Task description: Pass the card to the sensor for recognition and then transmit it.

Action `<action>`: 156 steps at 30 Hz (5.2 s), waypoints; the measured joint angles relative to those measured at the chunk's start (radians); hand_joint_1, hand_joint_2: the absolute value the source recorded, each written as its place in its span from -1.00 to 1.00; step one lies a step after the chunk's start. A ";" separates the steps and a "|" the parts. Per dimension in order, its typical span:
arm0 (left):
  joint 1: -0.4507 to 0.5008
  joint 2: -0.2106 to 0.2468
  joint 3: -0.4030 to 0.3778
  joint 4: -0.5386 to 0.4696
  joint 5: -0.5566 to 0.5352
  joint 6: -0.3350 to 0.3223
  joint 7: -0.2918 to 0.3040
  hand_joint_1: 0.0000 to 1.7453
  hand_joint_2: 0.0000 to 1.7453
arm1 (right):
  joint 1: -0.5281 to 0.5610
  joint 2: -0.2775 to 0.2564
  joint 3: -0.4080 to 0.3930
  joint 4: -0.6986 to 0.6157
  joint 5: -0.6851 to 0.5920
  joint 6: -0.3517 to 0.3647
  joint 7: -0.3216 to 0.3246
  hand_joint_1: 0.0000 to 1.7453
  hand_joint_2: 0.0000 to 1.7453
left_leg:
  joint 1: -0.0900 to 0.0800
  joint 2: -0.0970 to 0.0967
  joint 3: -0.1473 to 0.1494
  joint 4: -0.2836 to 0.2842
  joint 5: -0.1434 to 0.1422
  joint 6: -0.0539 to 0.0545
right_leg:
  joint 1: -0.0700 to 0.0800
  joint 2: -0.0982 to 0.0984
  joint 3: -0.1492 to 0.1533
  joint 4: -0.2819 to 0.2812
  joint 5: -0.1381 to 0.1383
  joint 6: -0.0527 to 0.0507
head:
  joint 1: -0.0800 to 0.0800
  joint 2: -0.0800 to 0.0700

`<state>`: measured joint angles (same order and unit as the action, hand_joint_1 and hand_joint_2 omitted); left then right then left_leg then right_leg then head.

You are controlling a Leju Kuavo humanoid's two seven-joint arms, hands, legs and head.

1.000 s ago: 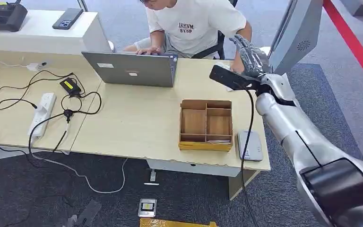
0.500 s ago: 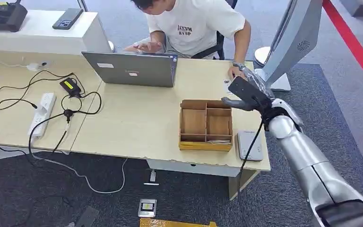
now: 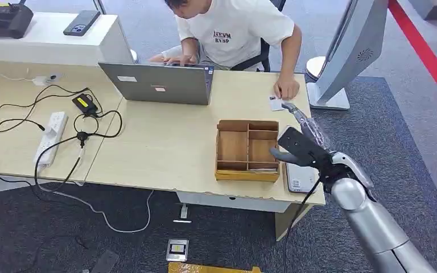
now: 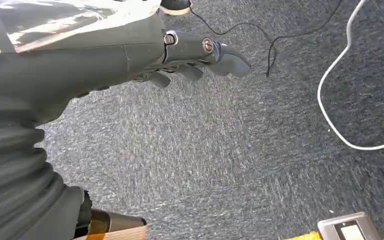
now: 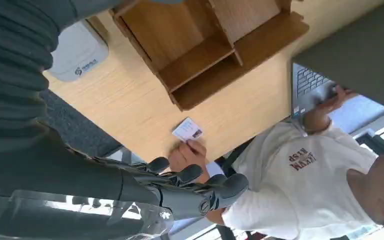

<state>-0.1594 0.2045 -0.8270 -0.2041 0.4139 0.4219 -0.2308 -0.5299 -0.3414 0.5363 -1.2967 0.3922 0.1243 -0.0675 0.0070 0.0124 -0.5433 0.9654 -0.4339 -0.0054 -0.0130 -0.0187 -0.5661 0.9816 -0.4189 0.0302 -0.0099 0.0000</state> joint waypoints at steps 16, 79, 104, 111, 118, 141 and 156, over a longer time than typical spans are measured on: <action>-0.001 0.000 0.000 0.000 -0.002 -0.003 0.011 -1.00 1.00 | 0.116 -0.039 0.013 -0.196 0.026 0.089 0.059 -1.00 1.00 | 0.000 0.000 0.000 0.000 0.000 0.000 | 0.000 0.000 0.000 0.000 0.000 0.000 | 0.000 0.000; -0.003 -0.018 0.000 0.000 0.021 0.015 0.017 -1.00 1.00 | 0.133 0.132 0.173 0.229 0.540 -0.479 0.035 -1.00 1.00 | 0.000 0.000 -0.001 0.000 0.000 0.000 | 0.000 0.000 0.000 0.000 0.000 0.000 | 0.000 0.000; -0.019 -0.019 0.000 0.000 0.005 0.003 0.033 -1.00 1.00 | 0.100 0.188 0.169 0.445 0.490 -0.516 0.015 -1.00 1.00 | 0.000 0.000 0.000 0.000 0.000 0.000 | 0.000 0.000 0.000 0.000 0.000 0.000 | 0.000 0.000; -0.020 -0.020 0.000 0.000 0.008 0.004 0.031 -1.00 1.00 | 0.094 0.188 0.161 0.448 0.477 -0.526 0.000 -1.00 1.00 | 0.000 0.000 0.000 0.000 0.000 0.000 | 0.000 0.000 0.000 0.000 0.000 0.000 | 0.000 0.000; -0.020 -0.020 0.000 0.000 0.010 0.005 0.031 -1.00 1.00 | 0.088 0.188 0.158 0.443 0.471 -0.525 -0.002 -1.00 1.00 | 0.000 0.000 0.000 0.000 0.000 0.000 | 0.000 0.000 0.000 0.000 0.000 0.000 | 0.000 0.000; -0.019 -0.021 0.000 0.000 0.017 0.010 0.030 -1.00 1.00 | 0.087 0.190 0.146 0.441 0.458 -0.460 -0.008 1.00 1.00 | 0.000 0.000 0.000 0.000 0.000 0.000 | 0.000 0.000 0.000 0.000 0.000 0.000 | 0.000 0.000; -0.016 -0.021 0.000 0.000 0.022 0.015 0.027 -1.00 1.00 | 0.085 0.197 0.146 0.408 0.419 -0.467 -0.028 1.00 1.00 | 0.000 0.000 -0.001 0.000 0.000 0.000 | 0.000 0.000 0.000 0.000 0.000 0.000 | 0.000 0.000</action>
<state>-0.1757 0.1831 -0.8274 -0.2041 0.4360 0.4368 -0.2033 -0.4453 -0.1442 0.6825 -0.8885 0.8110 -0.3426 -0.0954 0.0072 0.0125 -0.5439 0.9650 -0.4338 -0.0055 -0.0129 -0.0187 -0.5662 0.9819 -0.4190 0.0301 -0.0099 0.0000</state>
